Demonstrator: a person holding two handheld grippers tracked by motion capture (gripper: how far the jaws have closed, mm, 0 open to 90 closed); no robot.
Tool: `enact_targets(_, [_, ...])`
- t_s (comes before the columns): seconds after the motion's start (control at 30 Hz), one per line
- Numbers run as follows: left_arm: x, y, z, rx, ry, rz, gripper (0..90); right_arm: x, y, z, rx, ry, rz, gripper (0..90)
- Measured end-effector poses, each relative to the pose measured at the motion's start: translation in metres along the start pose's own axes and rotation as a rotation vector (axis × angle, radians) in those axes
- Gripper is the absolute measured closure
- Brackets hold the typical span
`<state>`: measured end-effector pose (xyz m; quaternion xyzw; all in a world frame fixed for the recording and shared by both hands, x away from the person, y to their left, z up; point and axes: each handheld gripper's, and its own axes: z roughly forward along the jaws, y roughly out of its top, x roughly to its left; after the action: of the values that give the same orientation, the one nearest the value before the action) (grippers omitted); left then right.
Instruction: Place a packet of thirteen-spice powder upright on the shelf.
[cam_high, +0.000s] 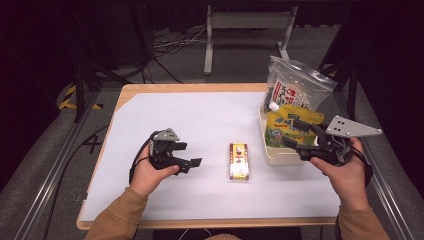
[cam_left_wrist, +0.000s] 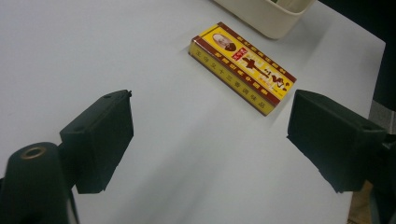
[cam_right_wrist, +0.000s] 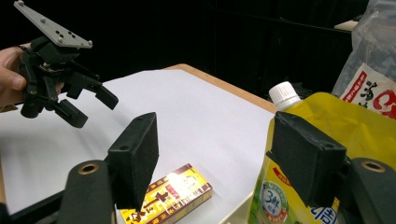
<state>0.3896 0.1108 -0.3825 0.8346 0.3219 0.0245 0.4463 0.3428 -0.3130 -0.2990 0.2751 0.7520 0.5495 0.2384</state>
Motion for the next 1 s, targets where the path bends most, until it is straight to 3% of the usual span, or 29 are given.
enact_targets(0.17, [-0.017, 0.015, 0.012, 0.009, 0.001, 0.02, 12.2, 0.001, -0.002, 0.0, 0.019, -0.002, 0.003, 32.1])
enact_targets(0.3, [-0.03, 0.026, 0.025, 0.026, 0.03, 0.042, 12.2, 0.0, -0.004, 0.0, 0.02, 0.005, 0.004, 31.8])
enact_targets(0.43, [-0.041, 0.034, 0.037, 0.035, 0.024, 0.05, 12.4, 0.0, -0.007, 0.0, 0.028, 0.007, 0.006, 31.6])
enact_targets(0.57, [-0.05, 0.041, 0.046, 0.021, 0.0, 0.068, 17.8, -0.002, -0.01, -0.004, 0.035, 0.0, 0.005, 31.6])
enact_targets(0.9, [-0.067, 0.048, 0.071, 0.042, -0.092, 0.113, 27.6, -0.004, -0.01, -0.015, 0.015, -0.016, 0.007, 31.4])
enact_targets(1.0, [-0.07, 0.05, 0.077, 0.048, -0.086, 0.113, 27.4, -0.004, -0.01, -0.015, 0.016, -0.014, 0.006, 31.3])
